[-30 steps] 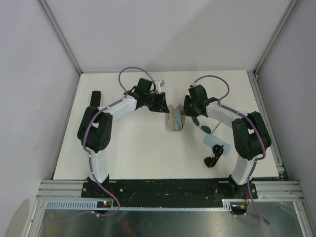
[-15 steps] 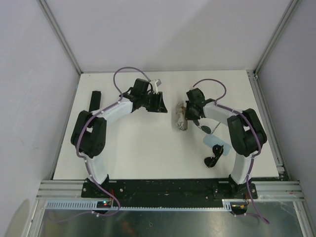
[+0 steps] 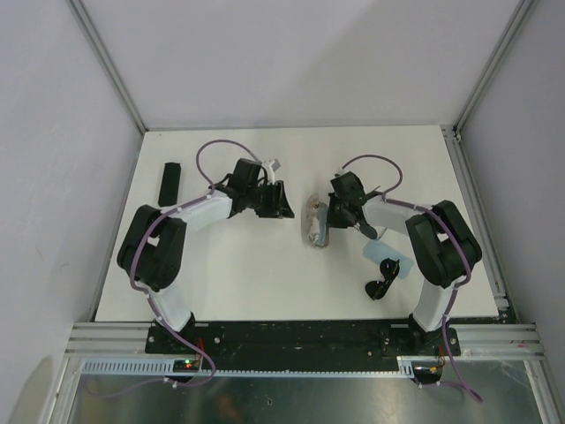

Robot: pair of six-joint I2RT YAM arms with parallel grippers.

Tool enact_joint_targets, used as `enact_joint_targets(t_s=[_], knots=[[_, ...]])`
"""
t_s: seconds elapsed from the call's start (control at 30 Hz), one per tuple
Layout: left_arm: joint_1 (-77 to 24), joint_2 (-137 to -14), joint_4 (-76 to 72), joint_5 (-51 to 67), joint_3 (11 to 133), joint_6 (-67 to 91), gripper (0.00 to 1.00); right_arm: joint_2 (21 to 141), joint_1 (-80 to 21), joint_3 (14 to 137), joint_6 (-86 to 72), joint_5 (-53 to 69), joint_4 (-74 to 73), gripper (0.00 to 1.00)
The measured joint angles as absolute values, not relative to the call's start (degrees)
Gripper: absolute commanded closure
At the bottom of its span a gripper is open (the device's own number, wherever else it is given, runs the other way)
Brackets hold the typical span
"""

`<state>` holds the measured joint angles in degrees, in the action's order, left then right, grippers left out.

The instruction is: Organize the sunglasses

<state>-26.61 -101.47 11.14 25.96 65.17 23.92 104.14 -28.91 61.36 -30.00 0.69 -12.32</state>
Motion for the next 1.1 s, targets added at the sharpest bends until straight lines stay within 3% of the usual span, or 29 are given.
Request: enact_joint_targets(t_s=[0.07,0.2,0.27,0.5,0.7,1.1], knots=[[-26.6,-100.2,9.3,26.1,62.9,25.5,0.41,103.7,-29.4,60.9,-30.2,0.7,-12.5,1.00],[-26.7,-97.1,1.9,27.0,56.7,30.5,0.09,102.2,-30.7,59.6,-31.2,0.7,-12.5,1.00],[-26.7,-95.5,-2.8,27.9,52.9,33.6,0.03,101.4,-31.3,58.7,-31.6,0.8,-12.3,1.00],[-27.0,-93.9,-21.5,31.2,41.8,47.5,0.00,99.6,-32.8,55.7,-32.9,0.9,-11.8,1.00],[-29.1,-95.7,-32.7,32.5,40.1,55.7,0.00,98.8,-33.6,55.1,-33.0,0.6,-11.9,1.00],[-32.1,-99.9,-38.2,30.7,40.2,61.7,0.05,98.1,-34.3,54.5,-33.1,-0.2,-12.5,1.00]])
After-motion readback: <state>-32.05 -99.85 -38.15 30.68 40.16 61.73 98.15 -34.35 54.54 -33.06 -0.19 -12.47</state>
